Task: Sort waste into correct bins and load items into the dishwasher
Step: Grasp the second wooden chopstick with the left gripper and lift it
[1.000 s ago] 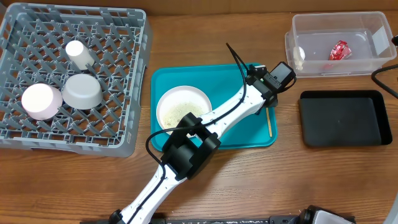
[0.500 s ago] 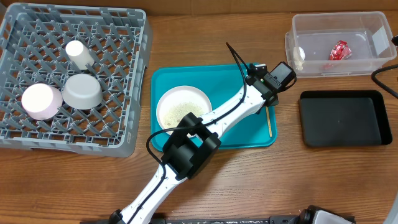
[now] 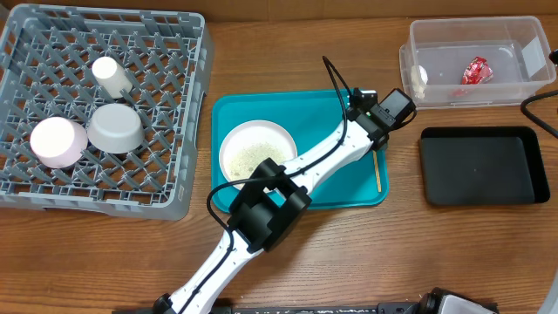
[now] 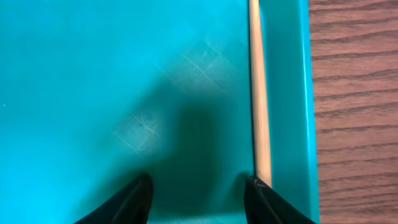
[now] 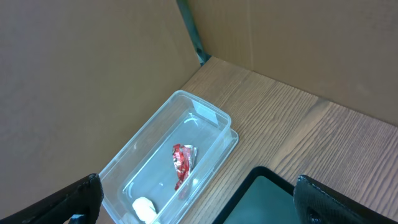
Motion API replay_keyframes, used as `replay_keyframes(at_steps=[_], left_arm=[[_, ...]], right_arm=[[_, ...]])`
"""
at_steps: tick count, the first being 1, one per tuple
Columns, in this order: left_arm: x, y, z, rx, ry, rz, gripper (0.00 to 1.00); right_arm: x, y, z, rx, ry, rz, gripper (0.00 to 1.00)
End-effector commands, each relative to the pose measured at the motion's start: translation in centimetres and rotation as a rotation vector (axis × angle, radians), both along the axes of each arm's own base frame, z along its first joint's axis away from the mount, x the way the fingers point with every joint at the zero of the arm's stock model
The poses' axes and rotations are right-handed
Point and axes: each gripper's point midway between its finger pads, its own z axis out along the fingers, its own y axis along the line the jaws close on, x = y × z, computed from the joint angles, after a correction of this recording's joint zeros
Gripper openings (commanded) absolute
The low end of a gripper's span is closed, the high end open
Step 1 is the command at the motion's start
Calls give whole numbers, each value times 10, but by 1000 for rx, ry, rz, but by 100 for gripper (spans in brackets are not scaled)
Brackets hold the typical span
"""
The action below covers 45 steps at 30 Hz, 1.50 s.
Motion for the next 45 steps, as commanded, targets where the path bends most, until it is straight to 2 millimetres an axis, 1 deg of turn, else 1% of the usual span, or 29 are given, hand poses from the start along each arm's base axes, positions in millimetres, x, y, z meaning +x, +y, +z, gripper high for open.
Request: replay_keyframes(at_steps=[1, 5, 10, 18, 25, 28, 32, 37, 38, 40, 42, 45], left_arm=[[-8, -7, -14, 57, -20, -46, 52], [-11, -17, -6, 48, -43, -57, 52], [-9, -21, 2, 30, -49, -45, 52], [-13, -10, 0, 71, -22, -41, 52], [-12, -5, 0, 96, -30, -33, 53], [-9, 1, 5, 113, -38, -22, 53], [-4, 9, 14, 123, -29, -6, 59], [-1, 19, 25, 134, -8, -1, 59], [-2, 18, 27, 130, 7, -17, 59], [-6, 10, 29, 106, 40, -103, 59], [-13, -6, 29, 73, 73, -246, 56], [-25, -21, 27, 49, 105, -435, 58]], right_arm=[[-1, -2, 1, -6, -4, -16, 100], [-1, -2, 1, -6, -4, -16, 100], [-1, -2, 1, -6, -4, -16, 100], [-1, -2, 1, -6, -4, -16, 100], [-1, -2, 1, -6, -4, -16, 100], [-1, -2, 1, -6, -3, -16, 100], [-1, -2, 1, -6, -4, -16, 100], [-1, -2, 1, -6, -4, -16, 100], [-1, -2, 1, -7, -4, -16, 100], [-1, -2, 1, -6, -4, -16, 100], [-1, -2, 1, -6, -4, -16, 100], [-1, -2, 1, -6, -4, -16, 100]])
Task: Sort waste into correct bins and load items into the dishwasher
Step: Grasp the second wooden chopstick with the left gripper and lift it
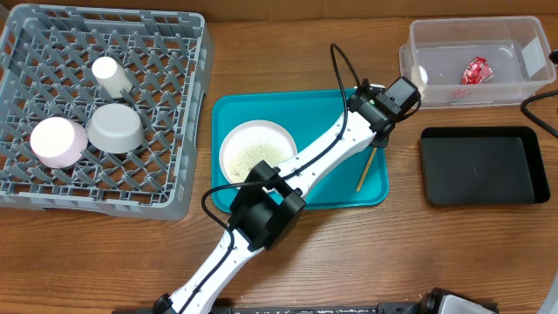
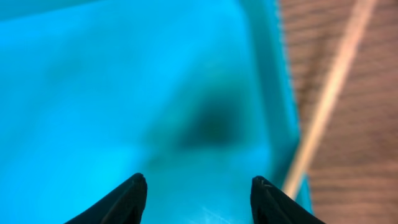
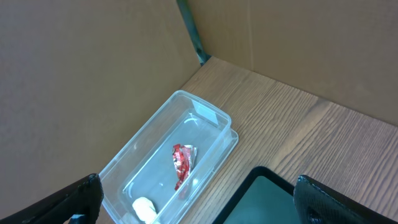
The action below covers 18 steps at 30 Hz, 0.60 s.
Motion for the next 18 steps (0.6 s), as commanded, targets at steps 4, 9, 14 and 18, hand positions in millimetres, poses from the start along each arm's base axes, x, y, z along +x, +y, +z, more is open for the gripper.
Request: replay_keyframes(at_steps=[4, 9, 14, 18], left_arm=[[-29, -31, -12, -4, 78, -425, 59], [-33, -27, -24, 17, 96, -440, 56], [-39, -23, -44, 33, 117, -446, 51], [-45, -19, -57, 48, 135, -450, 50]], right_arm=[[-1, -2, 1, -6, -3, -16, 100], [-1, -2, 1, -6, -3, -16, 100], [-1, -2, 1, -6, -3, -16, 100], [-1, -2, 1, -6, -3, -16, 100]])
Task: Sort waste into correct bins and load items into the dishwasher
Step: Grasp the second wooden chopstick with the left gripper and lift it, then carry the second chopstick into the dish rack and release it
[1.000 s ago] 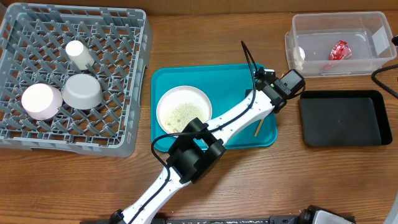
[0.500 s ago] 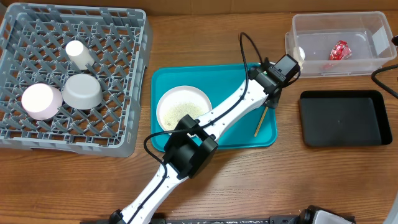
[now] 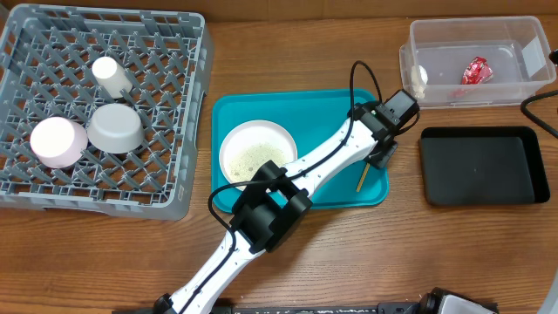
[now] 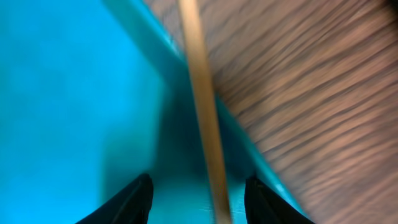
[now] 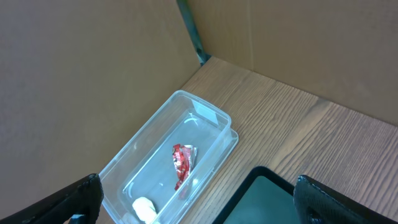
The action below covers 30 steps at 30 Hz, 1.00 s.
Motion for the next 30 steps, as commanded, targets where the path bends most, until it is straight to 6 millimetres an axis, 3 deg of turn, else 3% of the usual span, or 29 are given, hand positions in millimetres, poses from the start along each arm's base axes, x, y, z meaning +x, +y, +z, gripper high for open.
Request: replay_keyframes(at_steps=[1, 6, 10, 14, 20, 25, 30], left_arm=[[-10, 2, -20, 27, 34, -34, 50], [-6, 3, -20, 24, 26, -23, 48], [-4, 3, -18, 17, 24, -7, 19], [1, -1, -9, -6, 13, 19, 6], [18, -4, 33, -36, -39, 51, 4], [55, 38, 94, 12, -160, 233, 4], [95, 127, 152, 88, -265, 492, 4]], right_arm=[[-2, -2, 1, -6, -3, -16, 100], [-2, -2, 1, -6, -3, -16, 100], [-2, -2, 1, -6, -3, -16, 100], [-2, -2, 1, -6, -3, -16, 100], [-2, -2, 1, -6, -3, -16, 100], [-2, -2, 1, -6, -3, -16, 100], [-2, -2, 1, -6, -3, -16, 100]])
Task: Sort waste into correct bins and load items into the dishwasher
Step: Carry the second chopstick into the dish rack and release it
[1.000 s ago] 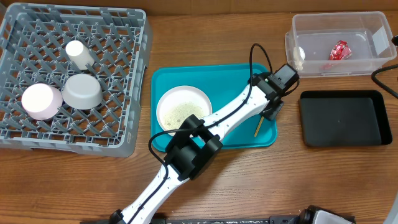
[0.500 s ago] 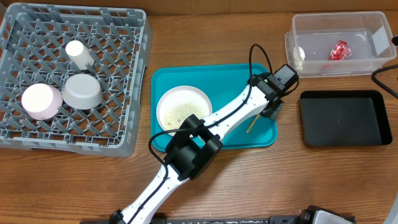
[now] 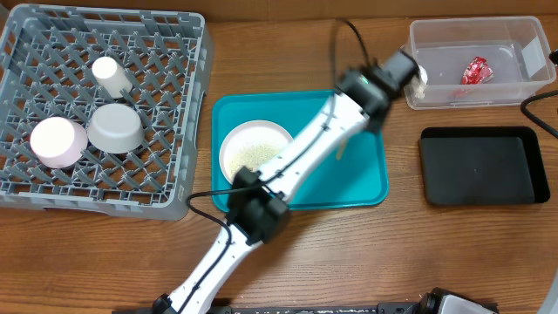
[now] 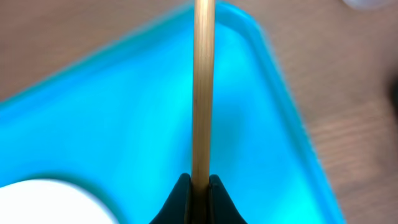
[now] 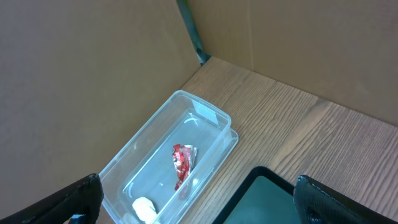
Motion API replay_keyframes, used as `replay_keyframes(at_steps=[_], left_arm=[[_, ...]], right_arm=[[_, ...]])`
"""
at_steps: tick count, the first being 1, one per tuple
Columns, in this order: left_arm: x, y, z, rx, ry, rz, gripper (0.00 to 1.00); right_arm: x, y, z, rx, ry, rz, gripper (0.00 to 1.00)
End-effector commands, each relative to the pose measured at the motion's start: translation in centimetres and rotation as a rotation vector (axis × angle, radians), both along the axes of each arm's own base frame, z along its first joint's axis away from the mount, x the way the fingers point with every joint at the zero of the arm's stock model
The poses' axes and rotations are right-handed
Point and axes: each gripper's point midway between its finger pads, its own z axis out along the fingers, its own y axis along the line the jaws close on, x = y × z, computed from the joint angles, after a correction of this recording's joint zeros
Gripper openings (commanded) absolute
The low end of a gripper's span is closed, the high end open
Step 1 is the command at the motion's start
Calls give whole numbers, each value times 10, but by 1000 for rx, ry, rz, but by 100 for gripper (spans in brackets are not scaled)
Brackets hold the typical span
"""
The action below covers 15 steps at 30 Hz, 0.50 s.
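Note:
My left gripper (image 4: 199, 182) is shut on a wooden chopstick (image 4: 203, 87), which points away from the fingers above the teal tray (image 4: 124, 124). In the overhead view the left gripper (image 3: 364, 98) hangs blurred over the tray's back right corner, with the chopstick (image 3: 343, 146) slanting down from it. A white bowl (image 3: 256, 150) with crumbs sits on the teal tray (image 3: 366, 187). My right gripper (image 5: 199, 190) stands open and empty, high above the clear bin (image 5: 168, 155).
A grey dish rack (image 3: 166, 187) at the left holds a pink cup (image 3: 57, 141), a grey bowl (image 3: 115, 127) and a white cup (image 3: 111, 76). The clear bin (image 3: 514, 87) holds a red wrapper (image 3: 476, 70). A black tray (image 3: 481, 166) lies at the right.
My left gripper was open around the chopstick at the tray's right rim. Now it is shut on the chopstick and holds it above the tray, nearer the back corner. The right arm has not moved.
The chopstick lay along the tray's right inner edge with my open left gripper beside it. Then it lay slanted across the rim, partly on the table. Then the open fingers straddled it. Now the left gripper holds it lifted over the tray.

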Motion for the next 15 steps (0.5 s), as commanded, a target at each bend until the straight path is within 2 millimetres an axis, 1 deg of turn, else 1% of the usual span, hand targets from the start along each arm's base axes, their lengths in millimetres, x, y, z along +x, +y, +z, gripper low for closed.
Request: replay_keyframes(at_steps=[1, 2, 4, 5, 6, 7, 10, 12, 15], left_arm=[[50, 84, 45, 52, -136, 263, 4], [54, 108, 54, 71, -136, 303, 4], [60, 151, 66, 91, -122, 373, 4], [63, 178, 72, 108, -112, 402, 4], [67, 194, 76, 116, -113, 415, 4], [72, 211, 77, 120, -98, 388, 4], [83, 253, 73, 117, -52, 365, 4], [87, 283, 66, 113, -15, 394, 4], [89, 320, 55, 102, 33, 459, 4]], right_arm=[[-1, -2, 1, -6, -3, -16, 100], [-1, -2, 1, -6, -3, -16, 100], [-1, -2, 1, -6, -3, -16, 100], [-1, -2, 1, -6, -3, -16, 100], [-1, -2, 1, -6, -3, -16, 100], [-1, -2, 1, -6, -3, -16, 100], [-1, -2, 1, -6, -3, -16, 100], [-1, -2, 1, -6, -3, -16, 100], [-1, -2, 1, -6, -3, -16, 100]])
